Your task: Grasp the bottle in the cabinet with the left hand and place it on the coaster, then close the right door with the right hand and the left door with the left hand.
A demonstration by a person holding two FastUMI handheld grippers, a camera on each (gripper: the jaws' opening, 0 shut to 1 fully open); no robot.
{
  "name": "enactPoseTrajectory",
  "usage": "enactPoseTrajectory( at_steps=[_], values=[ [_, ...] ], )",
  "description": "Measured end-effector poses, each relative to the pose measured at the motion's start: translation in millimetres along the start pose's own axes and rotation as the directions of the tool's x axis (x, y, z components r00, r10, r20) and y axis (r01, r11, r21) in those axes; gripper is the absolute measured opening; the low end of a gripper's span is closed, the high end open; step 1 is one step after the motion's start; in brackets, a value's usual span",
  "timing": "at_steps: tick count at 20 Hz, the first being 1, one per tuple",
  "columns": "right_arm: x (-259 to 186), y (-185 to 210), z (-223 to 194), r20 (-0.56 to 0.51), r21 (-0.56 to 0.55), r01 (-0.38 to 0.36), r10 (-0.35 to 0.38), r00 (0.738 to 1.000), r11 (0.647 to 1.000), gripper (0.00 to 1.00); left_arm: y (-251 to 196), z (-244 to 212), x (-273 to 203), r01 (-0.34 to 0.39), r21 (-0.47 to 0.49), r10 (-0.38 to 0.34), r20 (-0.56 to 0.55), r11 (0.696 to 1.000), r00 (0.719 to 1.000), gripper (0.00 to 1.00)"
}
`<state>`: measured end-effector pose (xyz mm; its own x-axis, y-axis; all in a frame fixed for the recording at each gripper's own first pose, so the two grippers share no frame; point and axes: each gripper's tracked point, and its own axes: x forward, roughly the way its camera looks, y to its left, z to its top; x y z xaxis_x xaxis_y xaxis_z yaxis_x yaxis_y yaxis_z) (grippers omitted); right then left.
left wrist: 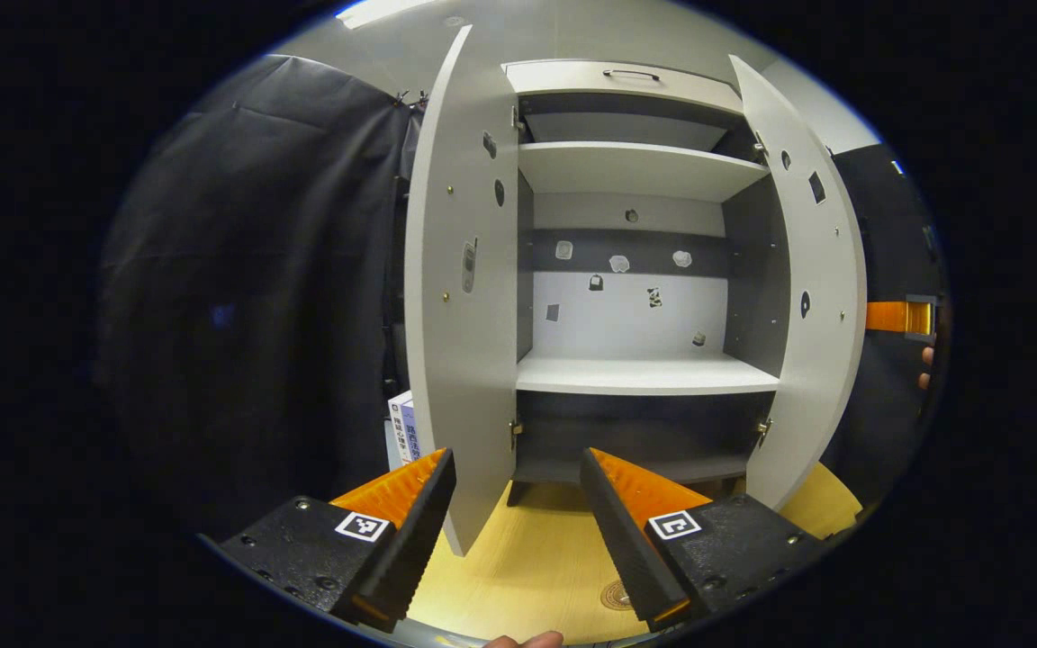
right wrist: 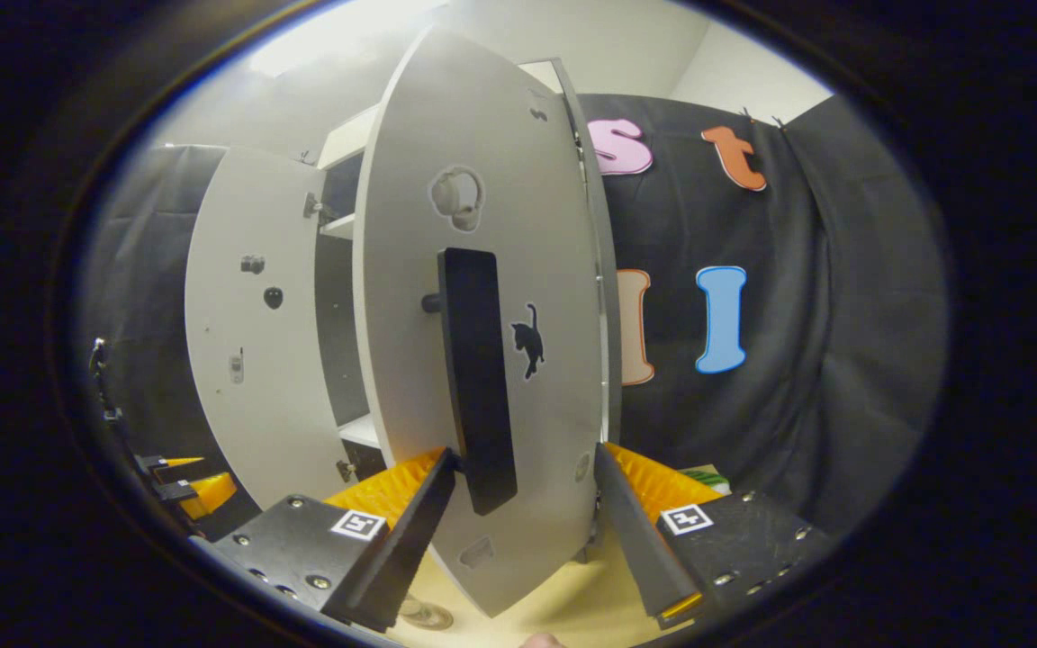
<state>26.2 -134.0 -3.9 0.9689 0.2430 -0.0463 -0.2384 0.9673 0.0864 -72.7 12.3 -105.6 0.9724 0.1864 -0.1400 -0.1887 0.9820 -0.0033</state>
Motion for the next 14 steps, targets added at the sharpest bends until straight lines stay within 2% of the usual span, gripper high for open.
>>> enactPoseTrajectory(
  at_steps=[4, 7, 14],
  values=[
    [16, 8, -2, 0.005, -0.019, -0.025, 0.025, 1.0, 1.0, 0.98, 27, 10, -3, -0.05, -0.001, 0.05, 0.028, 0.999, 0.998, 0.89],
    [38, 40, -1, 0.019, -0.04, -0.034, 0.034, 0.999, 0.999, 0.98, 46, 16, -2, -0.084, -0.01, 0.084, 0.03, 0.996, 0.996, 0.89],
    [96, 78, -6, 0.019, -0.046, -0.032, 0.032, 0.999, 0.998, 0.98, 92, 34, -6, -0.152, -0.015, 0.153, 0.045, 0.988, 0.987, 0.89]
  ],
)
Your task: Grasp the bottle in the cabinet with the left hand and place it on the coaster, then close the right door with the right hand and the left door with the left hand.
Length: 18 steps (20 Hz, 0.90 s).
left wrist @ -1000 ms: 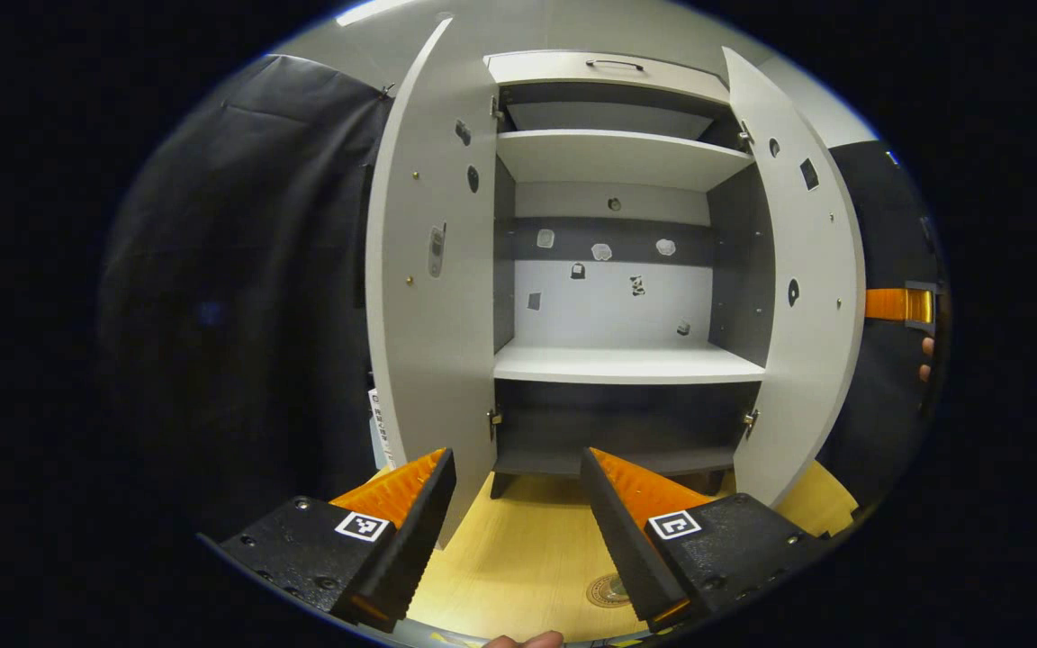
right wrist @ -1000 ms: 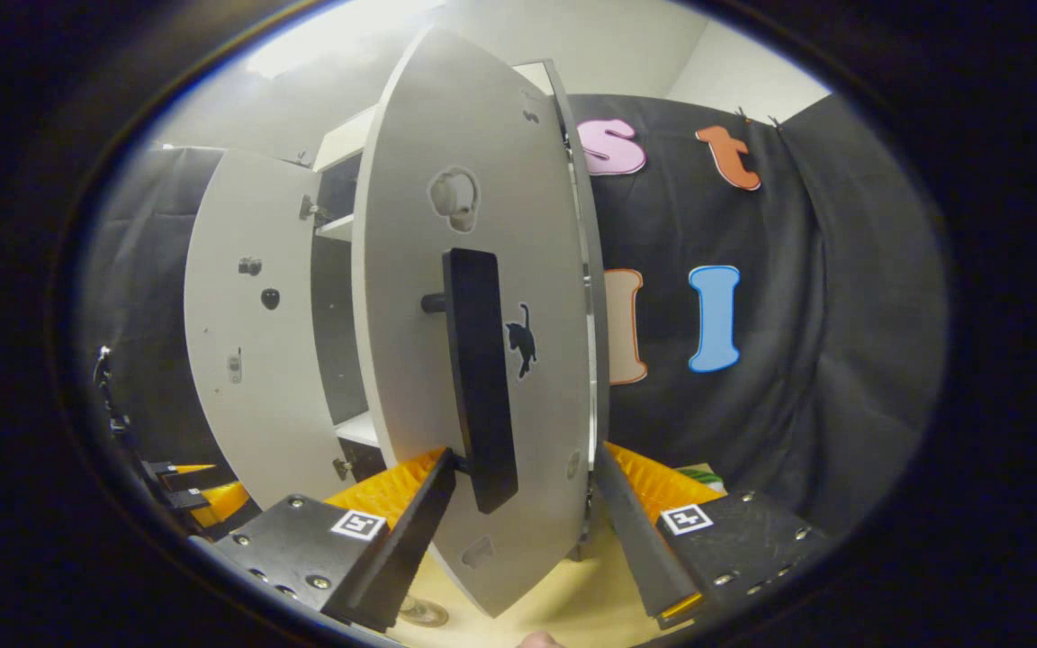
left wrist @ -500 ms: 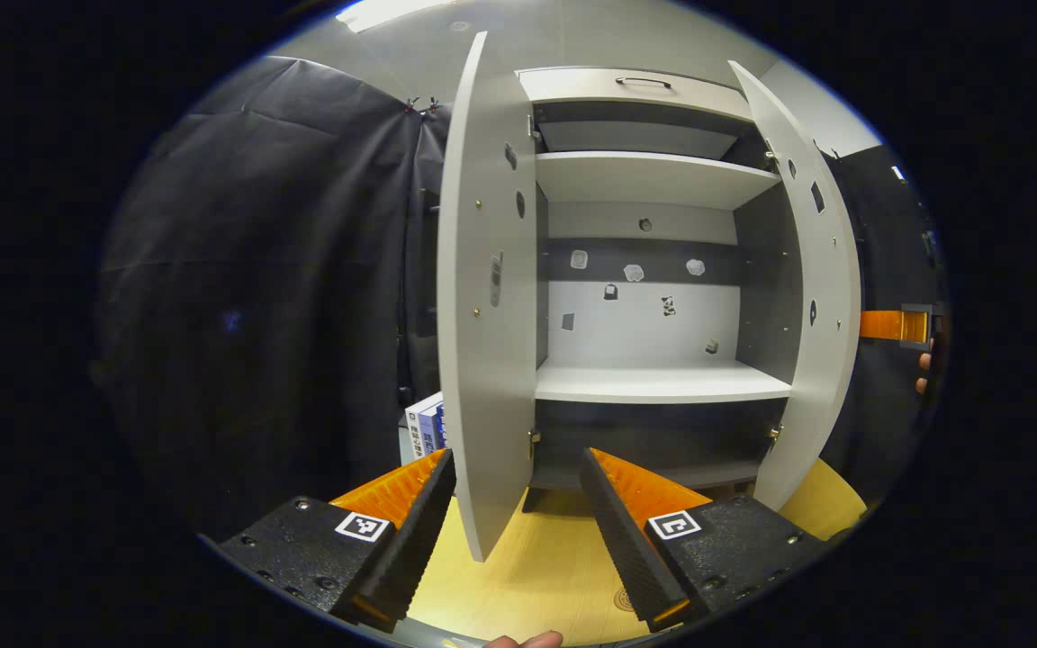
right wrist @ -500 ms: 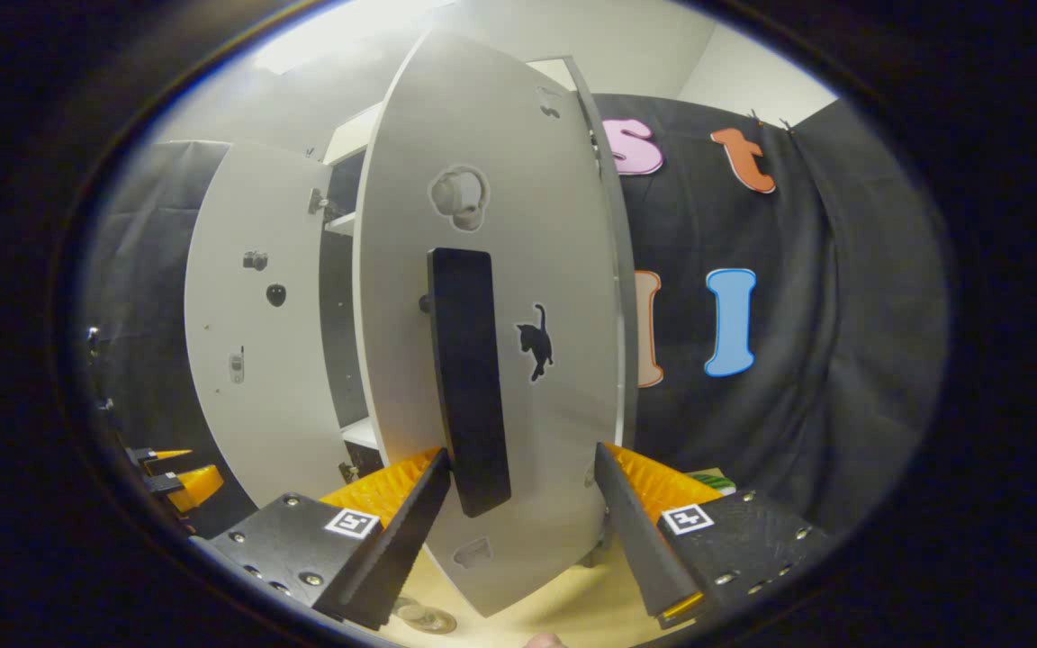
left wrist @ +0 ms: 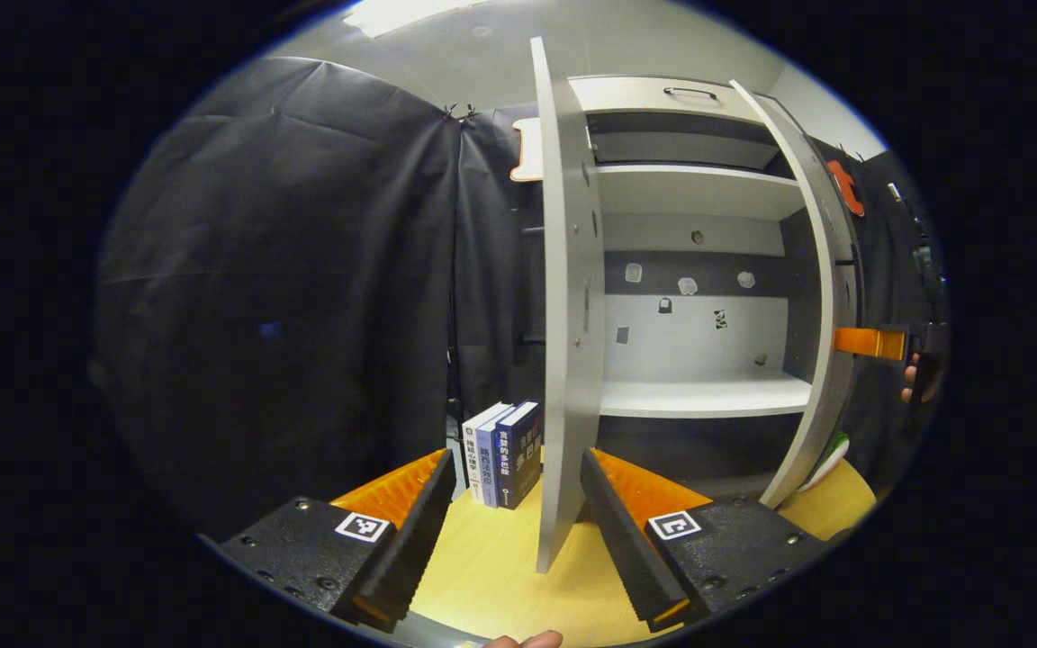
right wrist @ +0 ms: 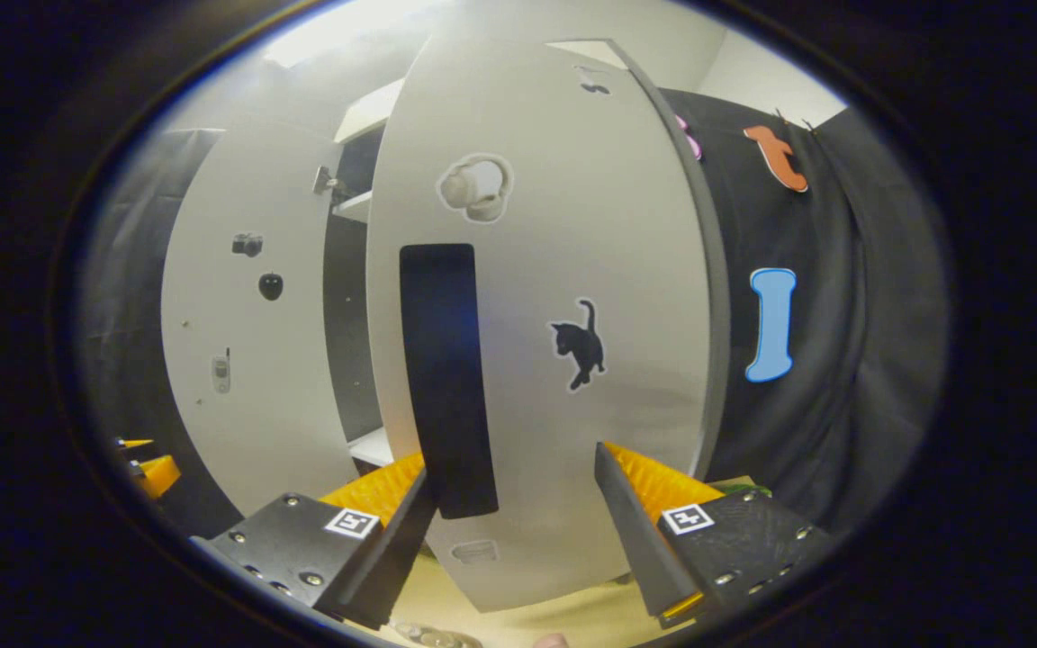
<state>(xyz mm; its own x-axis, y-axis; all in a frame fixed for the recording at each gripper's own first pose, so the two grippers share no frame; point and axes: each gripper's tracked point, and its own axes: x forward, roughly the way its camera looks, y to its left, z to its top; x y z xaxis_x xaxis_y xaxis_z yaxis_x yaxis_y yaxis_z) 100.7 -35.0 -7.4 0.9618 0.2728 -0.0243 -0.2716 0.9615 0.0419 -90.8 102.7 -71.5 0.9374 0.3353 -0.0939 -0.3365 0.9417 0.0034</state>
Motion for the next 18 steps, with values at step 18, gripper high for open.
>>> enactPoseTrajectory(
  at_steps=[18],
  values=[
    [61, 24, -3, 0.107, -0.1, 0.191, -0.181, 0.978, 0.976, 0.98, 70, 52, 45, -0.014, -0.043, 0.017, 0.071, 0.999, 0.997, 0.87]
  ],
)
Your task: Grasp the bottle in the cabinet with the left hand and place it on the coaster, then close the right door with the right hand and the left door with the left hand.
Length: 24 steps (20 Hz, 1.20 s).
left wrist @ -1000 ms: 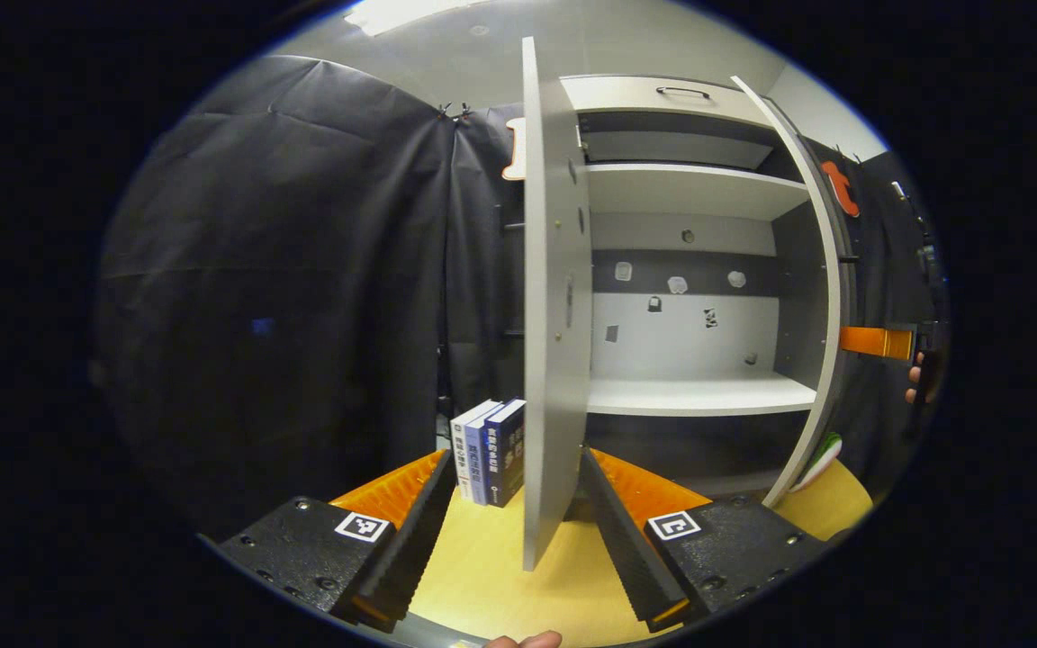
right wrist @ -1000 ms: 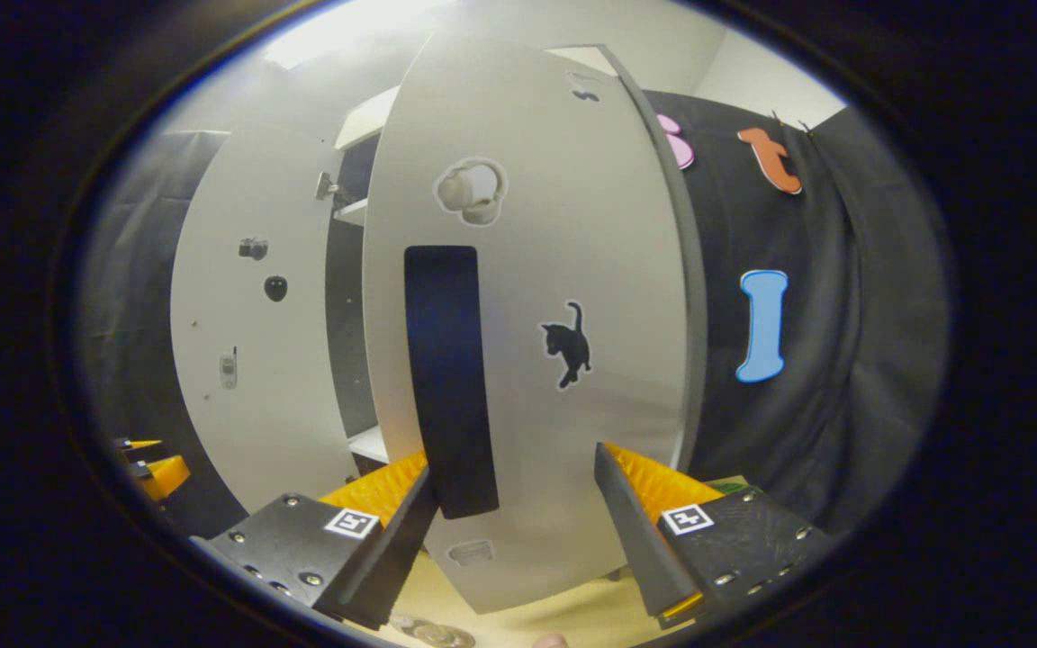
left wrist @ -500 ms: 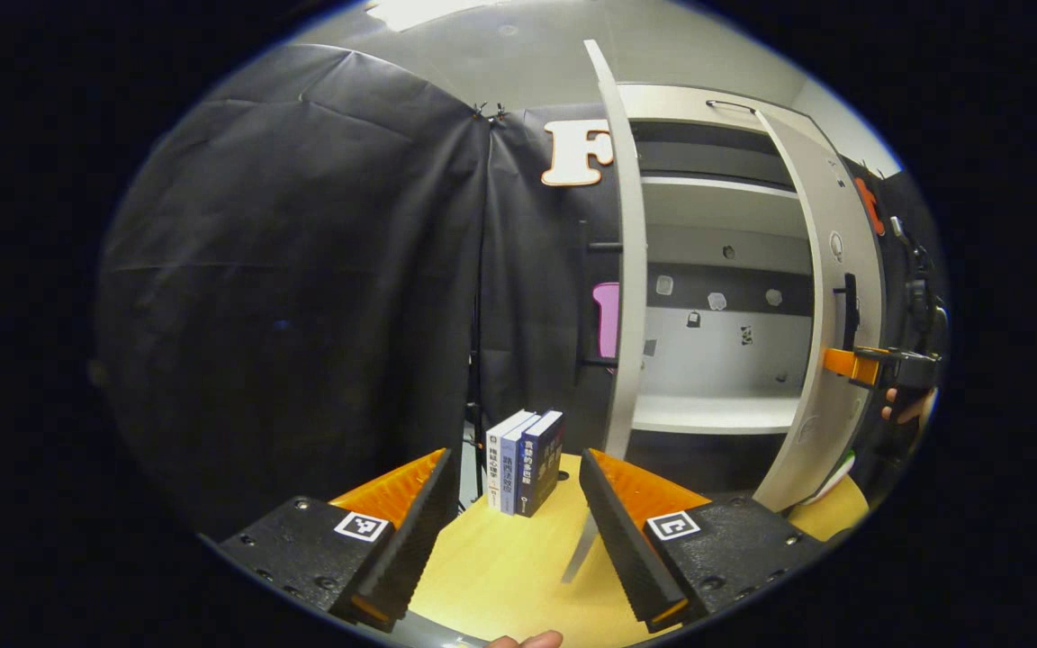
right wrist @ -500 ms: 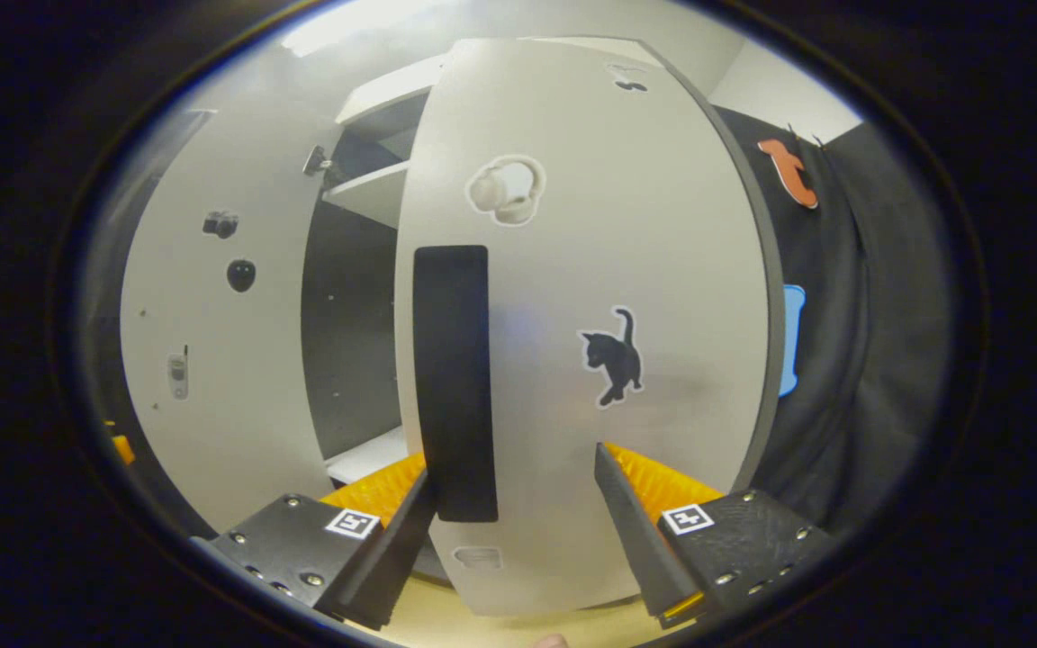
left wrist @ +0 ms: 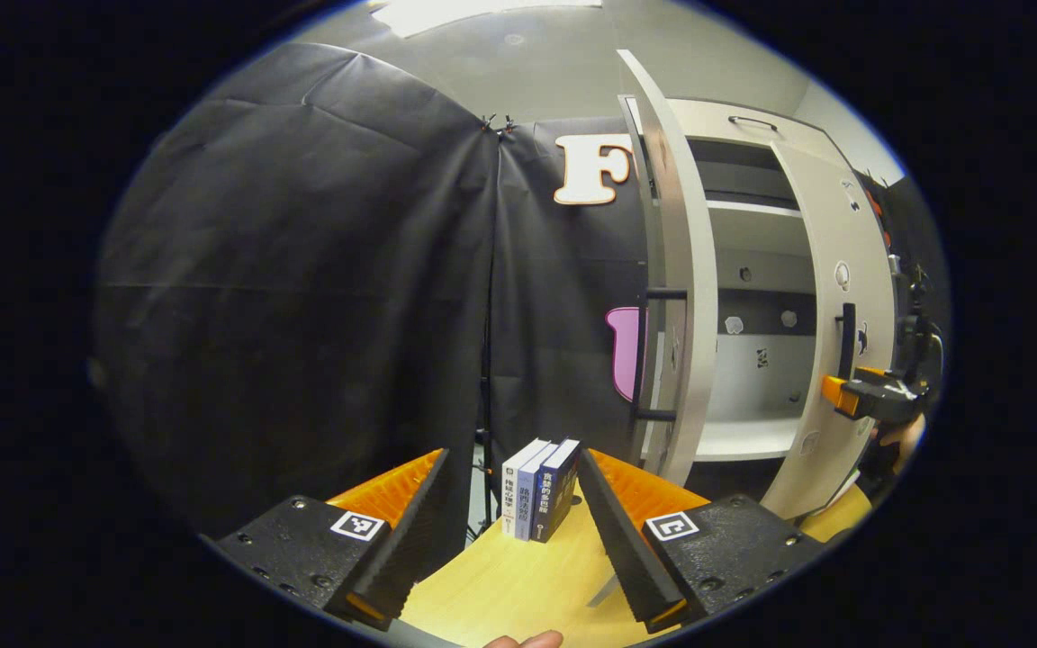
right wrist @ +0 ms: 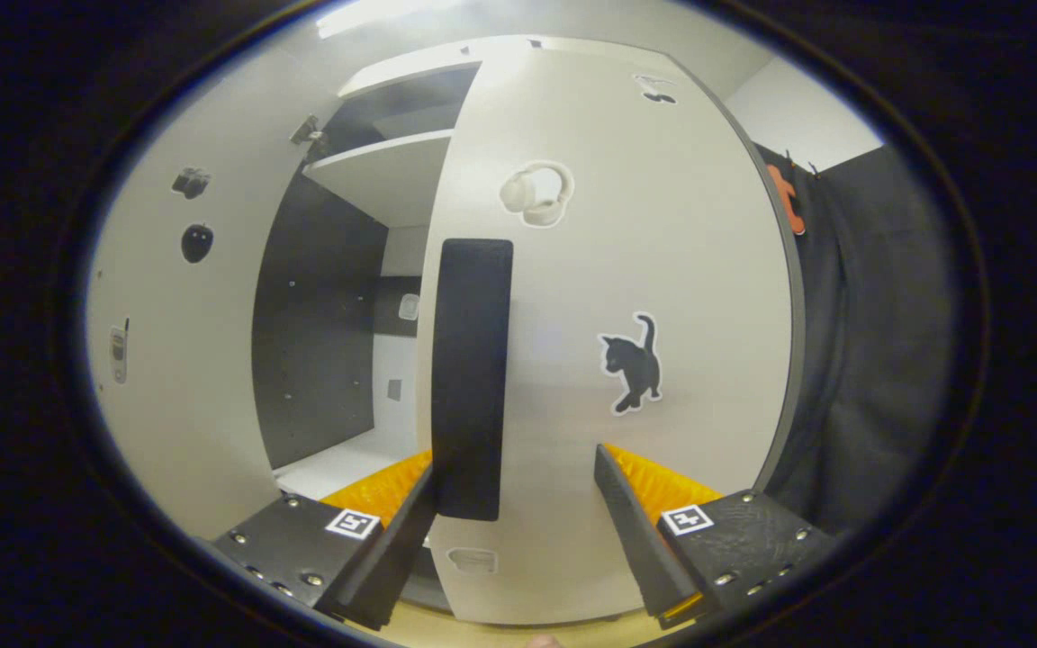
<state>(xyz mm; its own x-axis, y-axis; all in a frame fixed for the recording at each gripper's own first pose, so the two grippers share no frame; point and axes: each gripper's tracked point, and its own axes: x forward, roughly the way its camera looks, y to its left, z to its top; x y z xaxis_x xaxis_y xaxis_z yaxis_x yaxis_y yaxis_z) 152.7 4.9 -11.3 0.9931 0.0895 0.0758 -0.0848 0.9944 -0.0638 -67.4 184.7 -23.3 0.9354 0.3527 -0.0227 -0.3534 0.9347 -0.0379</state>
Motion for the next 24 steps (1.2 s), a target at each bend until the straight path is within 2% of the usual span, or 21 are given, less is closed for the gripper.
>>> enactPoseTrajectory(
  at_steps=[2, 3, 6, 7, 10, 11, 12, 17, 21, 22, 24],
  values=[
    [2, 1, -1, 0.001, -0.006, 0.018, -0.018, 1.0, 1.0, 0.98, -5, 5, 12, 0.045, -0.011, -0.045, -0.003, 0.999, 0.999, 0.9],
    [3, 1, -1, 0.002, -0.007, 0.027, -0.027, 1.0, 1.0, 0.98, -7, 9, 18, 0.067, -0.016, -0.067, 0.001, 0.998, 0.998, 0.87],
    [4, 0, -2, -0.002, -0.01, 0.054, -0.054, 0.999, 0.999, 0.98, -13, 14, 30, 0.124, -0.049, -0.124, -0.007, 0.991, 0.992, 0.87],
    [4, 0, -2, -0.001, -0.011, 0.059, -0.059, 0.998, 0.998, 0.98, -15, 17, 32, 0.143, -0.068, -0.143, -0.009, 0.987, 0.99, 0.92],
    [5, 0, -2, 0.004, -0.012, 0.072, -0.072, 0.997, 0.997, 0.98, -22, 10, 32, 0.207, -0.095, -0.211, -0.032, 0.974, 0.977, 0.92],
    [4, 0, -2, 0.006, -0.014, 0.073, -0.073, 0.997, 0.997, 0.98, -24, 9, 33, 0.221, -0.087, -0.225, -0.036, 0.971, 0.974, 0.87],
    [5, 0, -3, 0.005, -0.018, 0.072, -0.072, 0.997, 0.997, 0.98, -28, 9, 35, 0.241, -0.075, -0.245, -0.038, 0.968, 0.969, 0.92],
    [3, 1, -3, 0.008, -0.017, 0.066, -0.066, 0.998, 0.998, 0.99, -45, 8, 43, 0.296, -0.008, -0.297, -0.046, 0.955, 0.954, 0.92],
    [-1, 1, -13, -0.04, -0.003, 0.022, -0.022, 0.999, 1.0, 1.0, -56, 5, 50, 0.335, -0.021, -0.335, -0.06, 0.942, 0.94, 0.92],
    [-6, 1, -12, -0.036, 0.003, 0.009, -0.009, 0.999, 1.0, 0.97, -56, 5, 52, 0.333, -0.021, -0.334, -0.061, 0.943, 0.941, 0.92],
    [-16, 1, -13, -0.028, 0.002, -0.014, 0.014, 1.0, 1.0, 0.99, -58, 6, 54, 0.341, -0.02, -0.341, -0.057, 0.94, 0.938, 0.92]
  ],
)
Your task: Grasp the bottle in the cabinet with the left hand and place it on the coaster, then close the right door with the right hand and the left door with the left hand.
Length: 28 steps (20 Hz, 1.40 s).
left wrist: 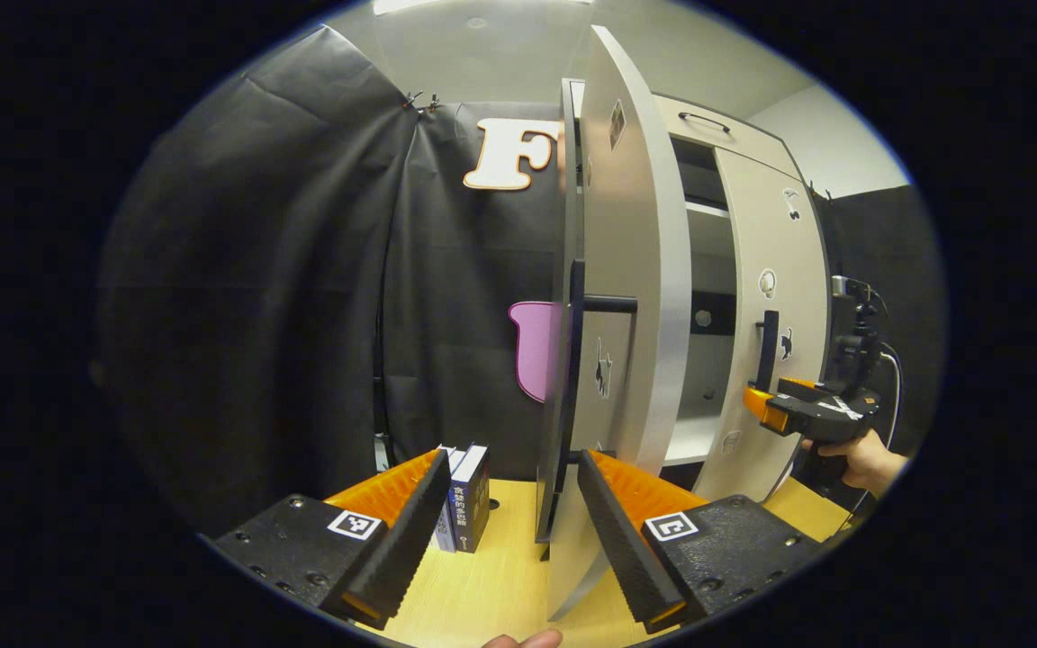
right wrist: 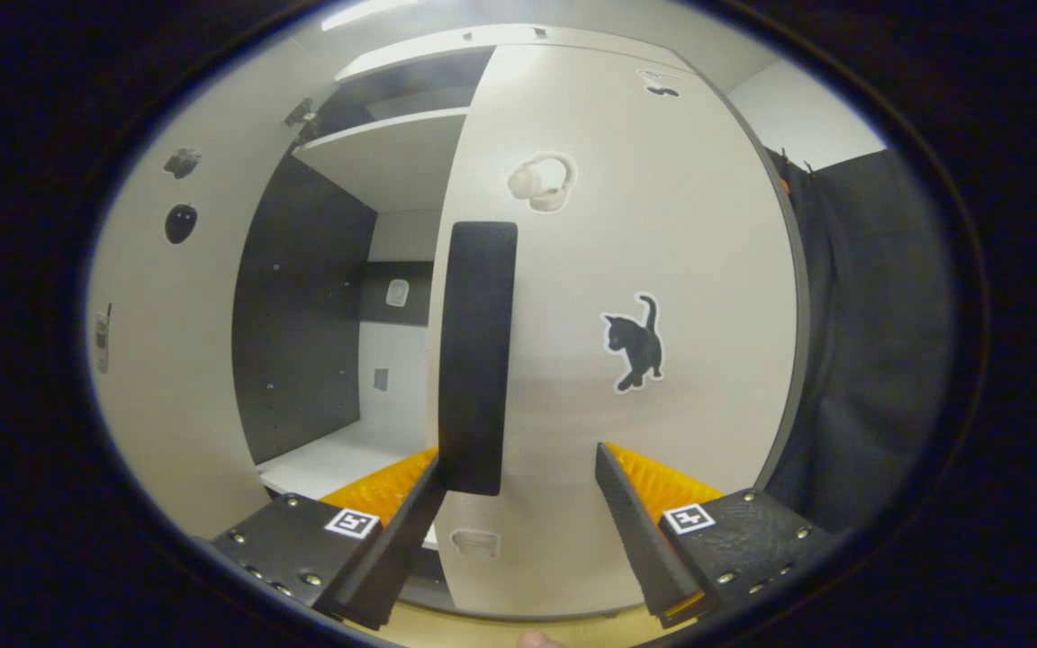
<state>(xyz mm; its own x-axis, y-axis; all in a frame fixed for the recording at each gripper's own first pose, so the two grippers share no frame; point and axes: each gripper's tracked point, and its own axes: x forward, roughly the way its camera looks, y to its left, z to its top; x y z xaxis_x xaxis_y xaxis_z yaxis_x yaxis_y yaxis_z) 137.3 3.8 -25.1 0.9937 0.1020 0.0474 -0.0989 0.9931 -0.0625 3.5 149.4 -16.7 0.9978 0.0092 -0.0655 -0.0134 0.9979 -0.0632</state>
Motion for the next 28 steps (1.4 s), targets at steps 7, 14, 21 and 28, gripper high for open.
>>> enactPoseTrajectory(
  at_steps=[7, 14, 21, 28],
  values=[
    [-38, -32, -2, -0.003, 0.037, 0.007, -0.007, 1.0, 0.999, 0.98, -45, 0, 0, 0.1, 0.034, -0.1, -0.006, 0.994, 0.995, 0.92],
    [-73, -74, 1, -0.006, 0.073, 0.018, -0.018, 1.0, 0.997, 0.98, -112, -4, 16, 0.176, 0.042, -0.177, 0.001, 0.983, 0.984, 0.92],
    [-85, -107, -7, -0.041, 0.107, 0.048, -0.044, 0.998, 0.993, 0.98, -148, -7, 38, 0.213, -0.024, -0.213, 0.006, 0.977, 0.977, 0.97],
    [-94, -122, -17, -0.077, 0.112, 0.06, -0.052, 0.996, 0.992, 0.98, -188, -8, 73, 0.253, -0.051, -0.253, 0.009, 0.966, 0.967, 1.0]
  ],
)
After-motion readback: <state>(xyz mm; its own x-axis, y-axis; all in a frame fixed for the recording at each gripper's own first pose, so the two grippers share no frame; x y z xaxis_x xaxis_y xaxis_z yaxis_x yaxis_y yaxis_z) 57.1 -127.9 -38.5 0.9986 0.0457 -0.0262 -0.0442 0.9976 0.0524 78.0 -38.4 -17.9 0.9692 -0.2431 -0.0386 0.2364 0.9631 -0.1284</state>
